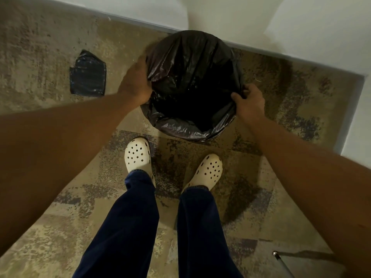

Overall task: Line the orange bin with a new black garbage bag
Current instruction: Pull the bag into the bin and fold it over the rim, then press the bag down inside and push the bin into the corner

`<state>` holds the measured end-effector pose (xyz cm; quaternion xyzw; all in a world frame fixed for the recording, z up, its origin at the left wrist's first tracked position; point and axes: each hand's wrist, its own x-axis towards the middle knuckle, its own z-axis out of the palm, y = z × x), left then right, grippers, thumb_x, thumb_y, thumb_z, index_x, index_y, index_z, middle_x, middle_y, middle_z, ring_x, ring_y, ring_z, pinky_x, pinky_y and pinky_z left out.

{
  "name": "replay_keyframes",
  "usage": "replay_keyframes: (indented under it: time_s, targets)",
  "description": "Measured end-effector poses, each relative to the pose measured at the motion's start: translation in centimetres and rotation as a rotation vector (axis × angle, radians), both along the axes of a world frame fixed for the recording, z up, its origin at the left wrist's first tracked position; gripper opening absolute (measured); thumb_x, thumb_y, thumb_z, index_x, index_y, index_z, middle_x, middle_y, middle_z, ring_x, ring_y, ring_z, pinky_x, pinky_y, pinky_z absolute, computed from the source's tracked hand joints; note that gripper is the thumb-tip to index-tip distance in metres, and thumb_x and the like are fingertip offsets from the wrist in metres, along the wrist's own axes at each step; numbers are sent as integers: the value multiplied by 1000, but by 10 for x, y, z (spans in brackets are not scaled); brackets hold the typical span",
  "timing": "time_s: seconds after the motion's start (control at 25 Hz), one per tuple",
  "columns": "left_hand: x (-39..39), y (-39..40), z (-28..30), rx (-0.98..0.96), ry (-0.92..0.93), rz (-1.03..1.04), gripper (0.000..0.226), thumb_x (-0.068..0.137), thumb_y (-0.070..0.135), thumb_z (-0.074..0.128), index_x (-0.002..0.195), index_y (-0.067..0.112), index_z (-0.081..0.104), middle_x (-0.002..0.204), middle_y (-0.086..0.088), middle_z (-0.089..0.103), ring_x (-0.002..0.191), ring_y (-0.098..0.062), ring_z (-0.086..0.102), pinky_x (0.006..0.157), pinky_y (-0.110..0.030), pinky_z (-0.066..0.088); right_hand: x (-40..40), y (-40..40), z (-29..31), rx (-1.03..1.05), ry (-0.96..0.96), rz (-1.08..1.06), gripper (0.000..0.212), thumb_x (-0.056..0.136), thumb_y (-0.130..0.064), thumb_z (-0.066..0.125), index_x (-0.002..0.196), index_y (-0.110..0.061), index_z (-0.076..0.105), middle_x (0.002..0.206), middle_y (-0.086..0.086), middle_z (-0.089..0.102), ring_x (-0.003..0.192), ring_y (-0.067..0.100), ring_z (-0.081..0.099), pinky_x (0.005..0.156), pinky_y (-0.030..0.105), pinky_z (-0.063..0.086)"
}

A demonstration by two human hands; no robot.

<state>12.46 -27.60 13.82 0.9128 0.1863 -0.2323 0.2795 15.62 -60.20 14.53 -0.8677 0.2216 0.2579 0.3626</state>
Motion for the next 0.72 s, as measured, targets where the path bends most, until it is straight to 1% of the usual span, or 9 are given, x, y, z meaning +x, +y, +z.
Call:
replay_keyframes:
  time_s: [0.08, 0.16, 0.24, 0.32, 0.4, 0.44, 0.56, 0.64, 0.72]
  targets:
    - [-8, 0, -3, -76, 1, 50, 73, 106, 8, 54, 170, 11, 20, 159, -25, 47, 145, -45, 50, 117, -51, 44, -2, -6, 3, 102, 56, -38, 50, 101, -29, 68, 147, -15, 52, 142, 8, 63, 124, 28, 65, 103, 45, 57]
    - [-17, 0, -2, -25, -54, 52, 76, 106, 20, 54, 171, 9, 15, 168, -25, 33, 153, -45, 39, 122, -52, 38, -9, -6, 10, -63, -65, 36, 62, 96, -34, 72, 150, -17, 46, 149, 8, 54, 132, 27, 57, 109, 40, 51]
    - [-22, -1, 3, 210, -262, -218, 75, 100, 33, 53, 166, 8, 28, 167, -24, 34, 155, -44, 34, 127, -59, 30, -17, 4, 16, -356, -386, 327, 54, 93, -31, 65, 143, -18, 51, 146, 8, 50, 135, 27, 49, 111, 36, 41]
    - [-13, -14, 4, 262, -384, -650, 60, 95, 31, 54, 150, 9, 54, 154, -19, 52, 152, -39, 42, 130, -60, 23, -19, 29, 17, -315, -532, 711, 38, 93, -21, 58, 130, -16, 63, 133, 8, 57, 126, 28, 54, 108, 36, 43]
    - [1, -34, 0, 226, -238, -1000, 47, 99, 32, 52, 138, 11, 67, 144, -13, 63, 148, -33, 47, 133, -57, 19, -11, 59, 7, -123, -277, 1073, 34, 97, -14, 54, 129, -13, 66, 129, 10, 61, 120, 31, 60, 104, 40, 49]
    - [5, -45, -4, 261, -103, -1112, 49, 103, 38, 47, 142, 14, 65, 148, -11, 62, 152, -32, 43, 134, -56, 16, -9, 73, 1, -131, -91, 1224, 37, 100, -16, 52, 136, -13, 63, 135, 11, 60, 125, 32, 58, 106, 42, 47]
    - [13, -60, -22, 439, 229, -1279, 66, 108, 60, 27, 165, 28, 38, 175, -5, 33, 167, -31, 12, 135, -56, 0, -4, 92, -23, -542, 174, 1665, 53, 107, -36, 42, 158, -22, 43, 163, 8, 42, 153, 34, 34, 126, 54, 20]
    - [16, -56, -27, 529, 384, -1246, 73, 106, 69, 15, 170, 34, 20, 181, -1, 15, 169, -31, -2, 134, -57, -8, 4, 83, -34, -748, 303, 1729, 63, 108, -50, 33, 166, -27, 26, 174, 4, 24, 163, 35, 12, 128, 62, 0]
    - [17, -46, -29, 625, 509, -1234, 81, 103, 75, 9, 171, 32, 9, 182, 0, 9, 169, -30, -8, 133, -55, -12, 13, 69, -38, -896, 407, 1702, 72, 106, -62, 23, 169, -30, 9, 178, 3, 11, 164, 36, -1, 129, 61, -7]
